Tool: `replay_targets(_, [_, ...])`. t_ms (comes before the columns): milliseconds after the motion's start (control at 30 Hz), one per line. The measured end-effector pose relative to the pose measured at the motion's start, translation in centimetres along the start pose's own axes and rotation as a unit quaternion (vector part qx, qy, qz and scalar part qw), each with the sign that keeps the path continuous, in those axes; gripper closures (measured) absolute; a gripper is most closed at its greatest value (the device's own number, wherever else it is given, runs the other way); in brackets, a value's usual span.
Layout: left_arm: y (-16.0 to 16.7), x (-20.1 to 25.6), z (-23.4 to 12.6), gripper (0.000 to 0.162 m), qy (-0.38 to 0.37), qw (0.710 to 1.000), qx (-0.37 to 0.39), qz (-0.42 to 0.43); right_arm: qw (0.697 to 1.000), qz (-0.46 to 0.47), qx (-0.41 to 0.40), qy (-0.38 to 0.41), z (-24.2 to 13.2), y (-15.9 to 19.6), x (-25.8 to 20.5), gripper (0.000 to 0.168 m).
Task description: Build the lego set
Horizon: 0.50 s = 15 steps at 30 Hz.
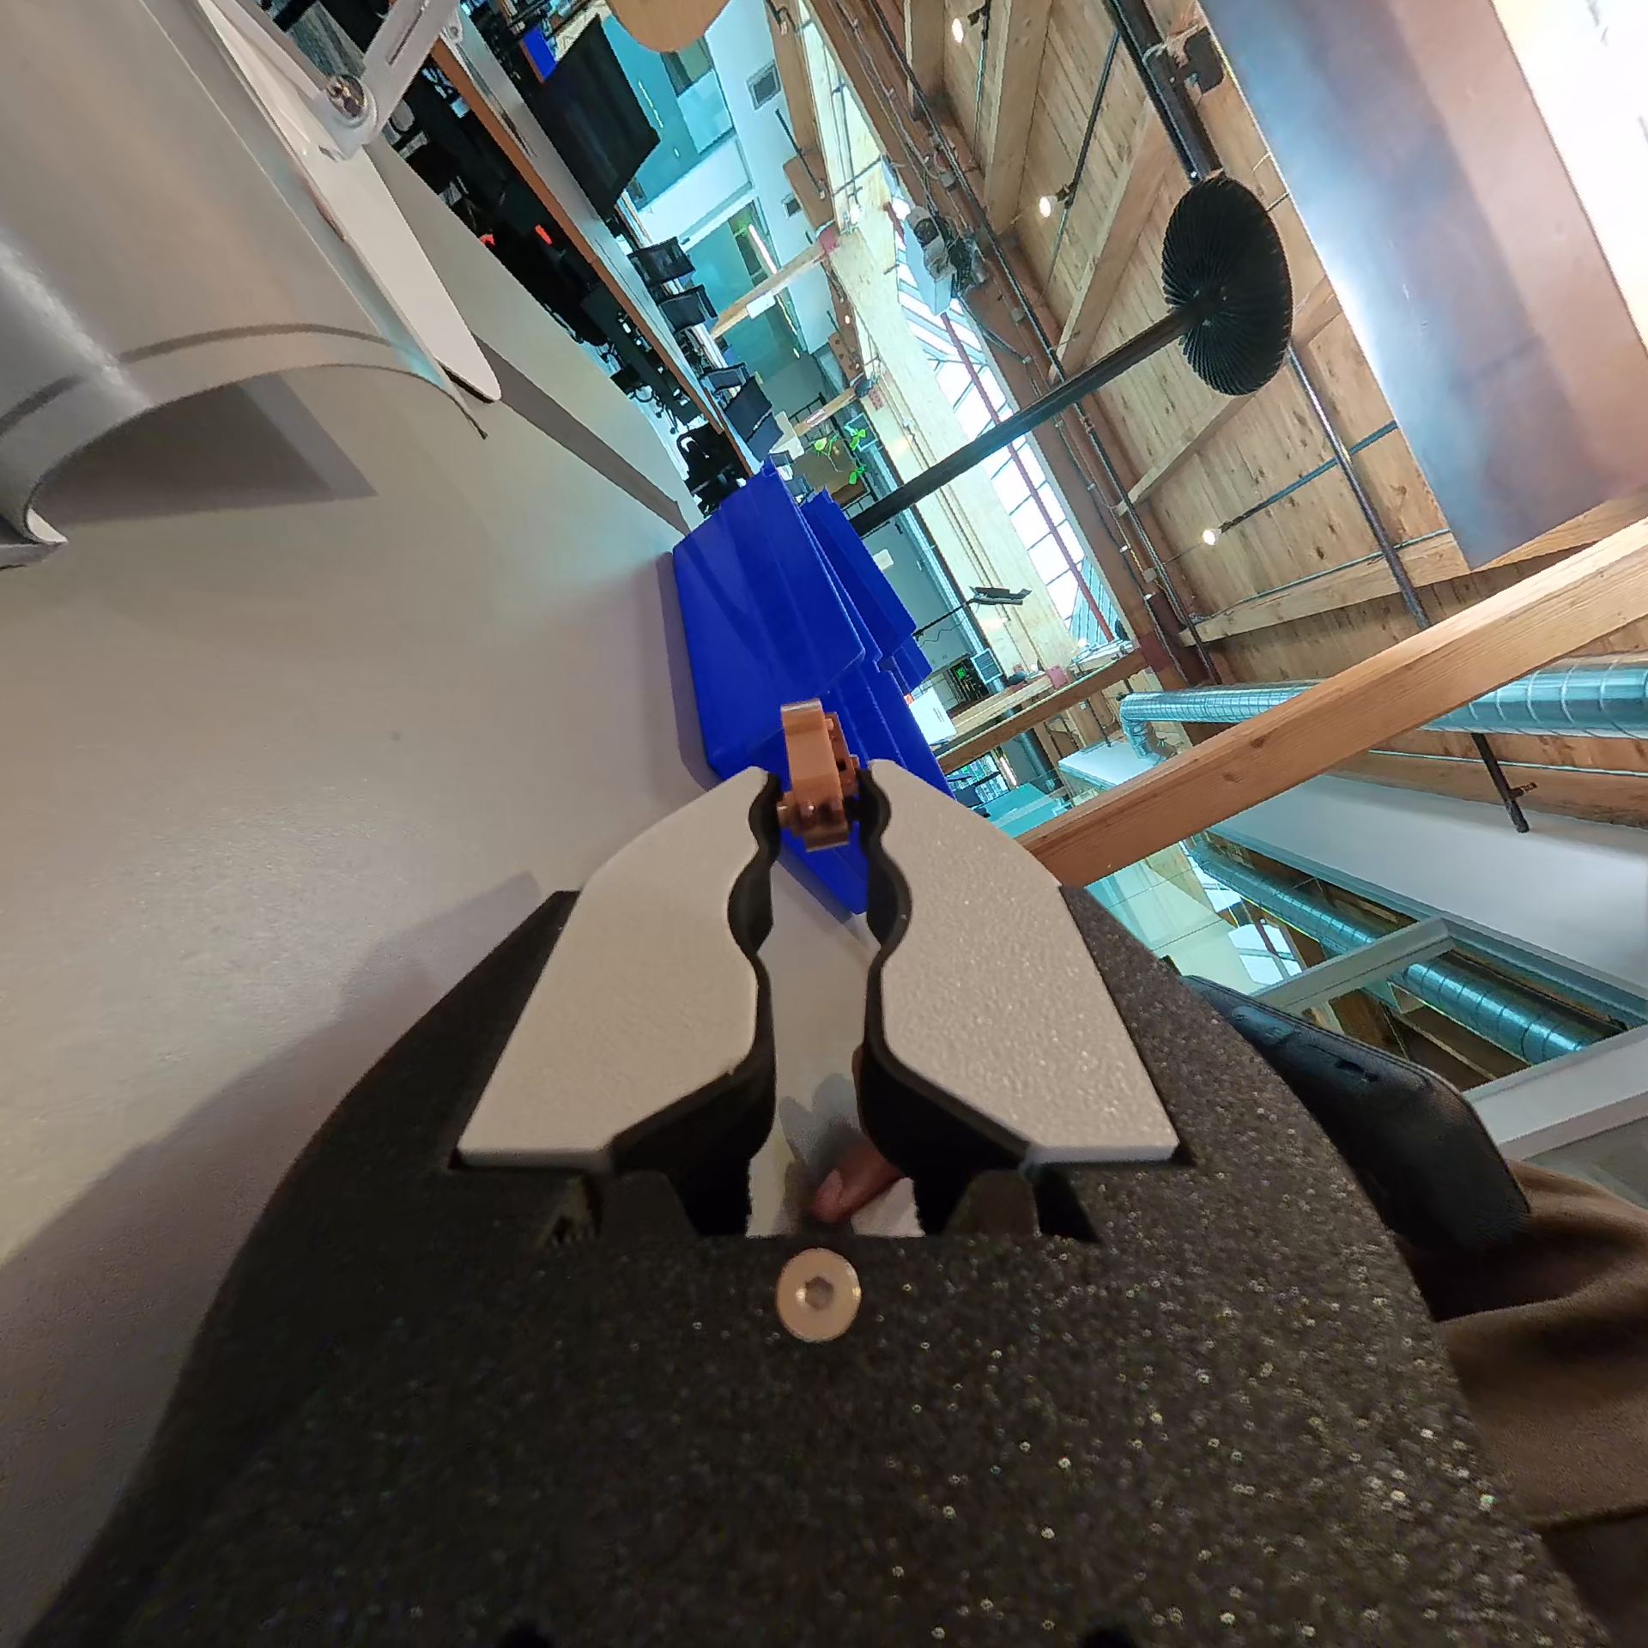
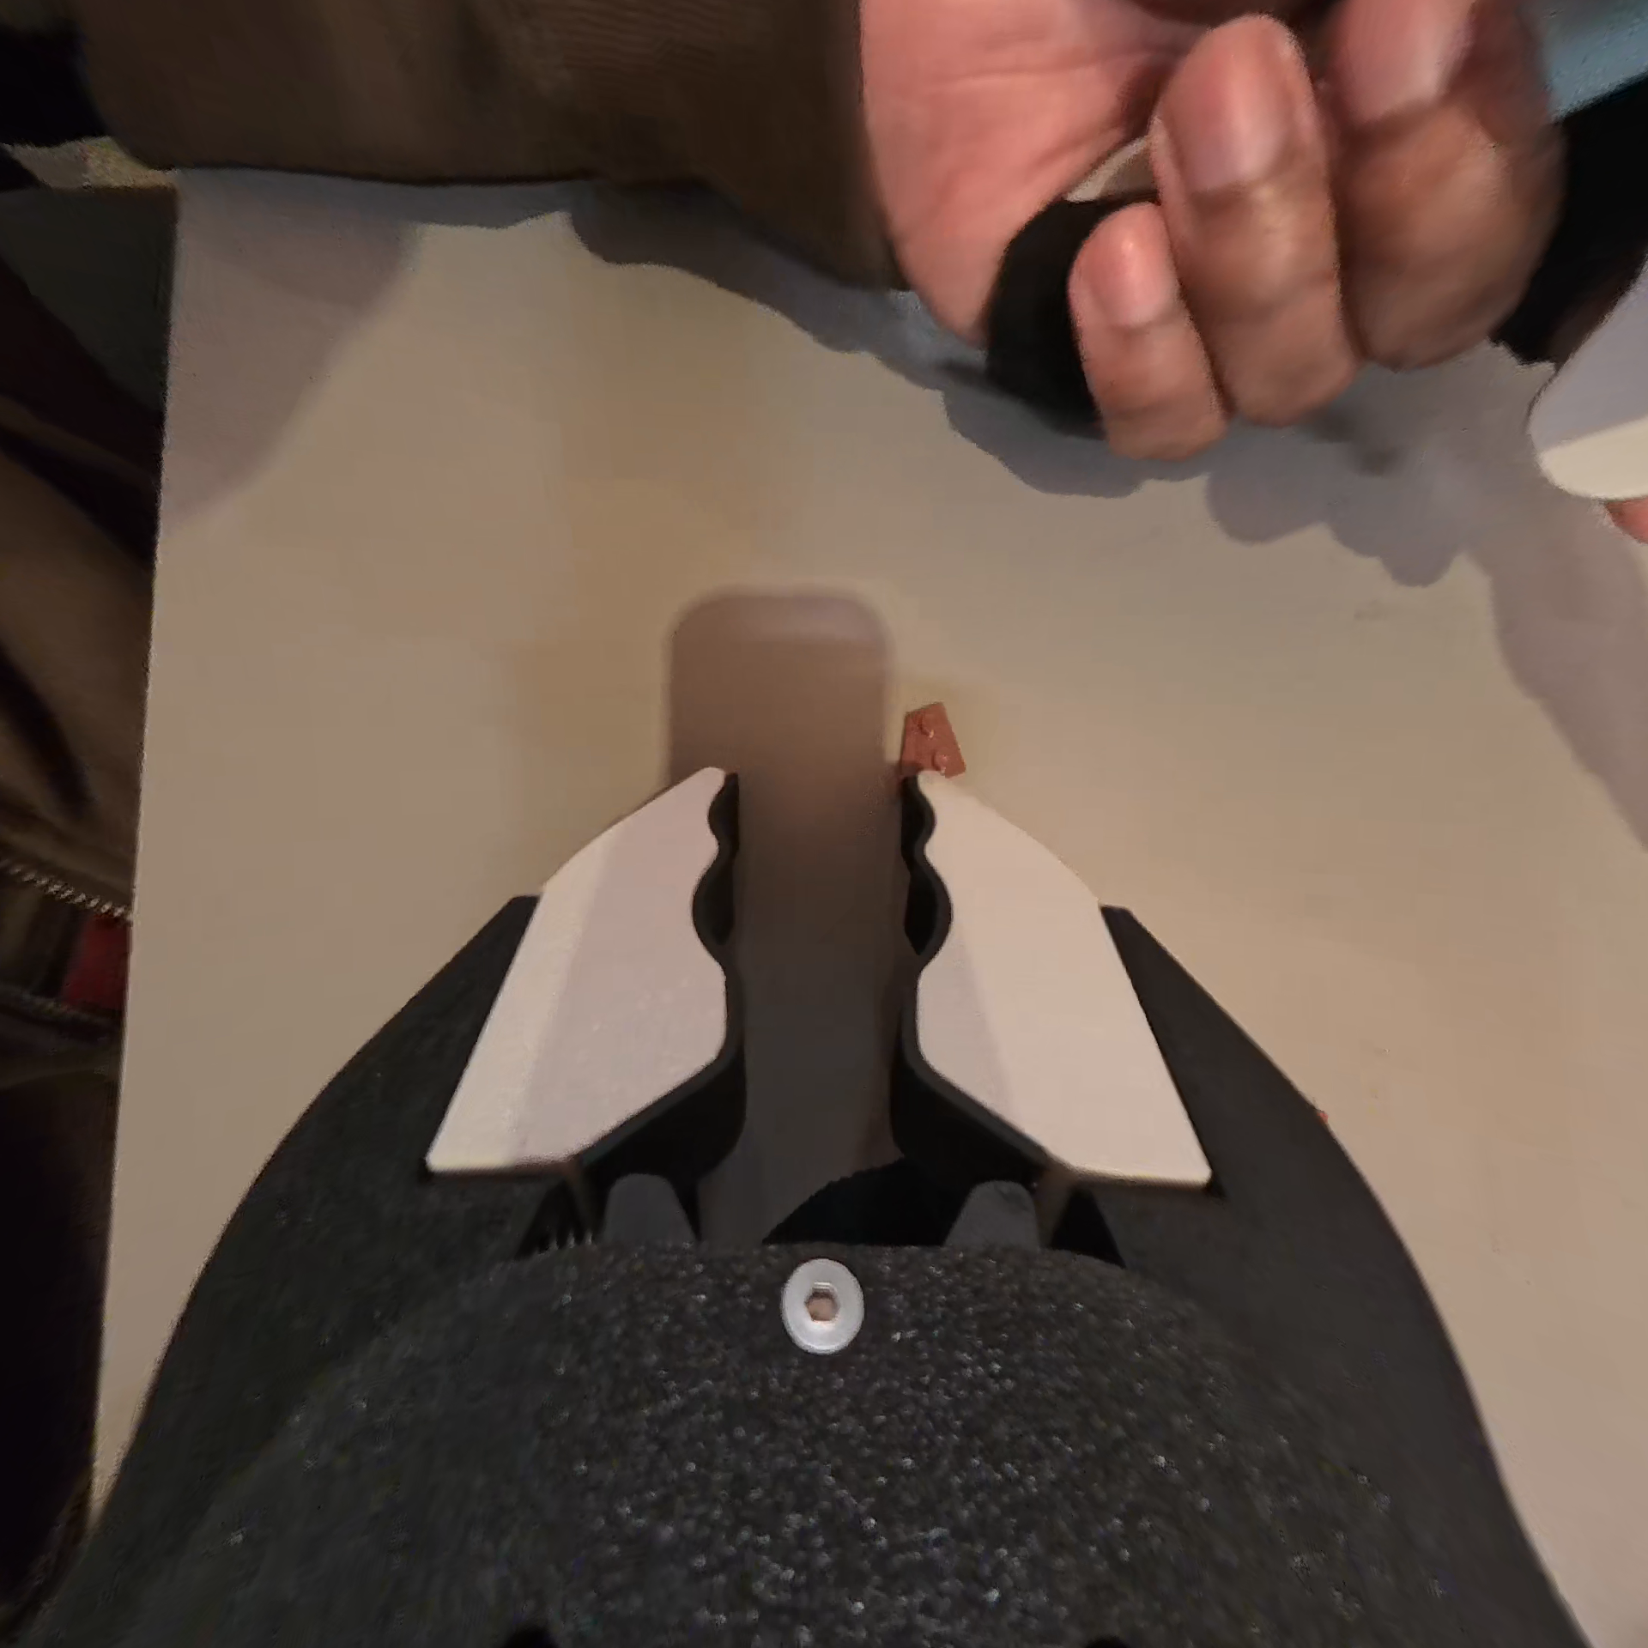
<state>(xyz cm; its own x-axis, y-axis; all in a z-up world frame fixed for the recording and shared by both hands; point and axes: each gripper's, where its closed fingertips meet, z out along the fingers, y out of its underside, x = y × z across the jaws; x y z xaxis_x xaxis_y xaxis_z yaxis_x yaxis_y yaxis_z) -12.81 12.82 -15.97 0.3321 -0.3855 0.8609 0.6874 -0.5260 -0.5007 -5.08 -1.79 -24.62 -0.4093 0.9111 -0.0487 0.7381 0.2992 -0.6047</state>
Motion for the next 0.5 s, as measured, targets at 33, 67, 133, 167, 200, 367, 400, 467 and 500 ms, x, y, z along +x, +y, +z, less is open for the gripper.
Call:
replay_targets(33, [0.0,0.0,0.0,0.146,0.000,1.000,0.000,0.001,1.000,-0.008,0.003,0.009,-0.1,-0.1,0.3,0.134])
replay_targets(67, [0.0,0.0,0.0,0.146,0.000,1.000,0.000,0.002,1.000,-0.012,0.006,0.022,-0.2,-0.2,0.9,0.134])
replay_targets(133, [0.0,0.0,0.0,0.146,0.000,1.000,-0.001,0.003,0.999,-0.014,0.011,0.036,-0.2,-0.4,2.2,0.135])
replay_targets(167, [0.0,0.0,0.0,0.146,0.001,1.000,-0.002,0.003,0.999,-0.015,0.016,0.037,-0.2,-0.6,2.6,0.135])
replay_targets(200, [0.1,0.1,0.0,0.146,0.001,1.000,-0.003,0.004,0.999,-0.017,0.018,0.037,-0.1,-0.7,2.9,0.136])
replay_targets(367, [0.1,0.1,0.1,0.146,0.005,1.000,-0.005,0.003,0.999,-0.027,0.009,0.025,0.6,-0.7,3.1,0.145])
replay_targets(400, [0.1,0.1,0.1,0.146,0.005,1.000,-0.005,0.002,0.999,-0.027,0.010,0.022,0.7,-0.8,3.0,0.148])
replay_targets(467, [0.1,0.1,0.1,0.146,0.006,1.000,-0.005,0.000,1.000,-0.022,0.010,0.016,0.8,-0.9,2.7,0.155])
replay_targets(500, [0.1,0.1,0.1,0.146,0.006,1.000,-0.005,0.000,1.000,-0.020,0.011,0.015,0.9,-0.9,2.6,0.156])
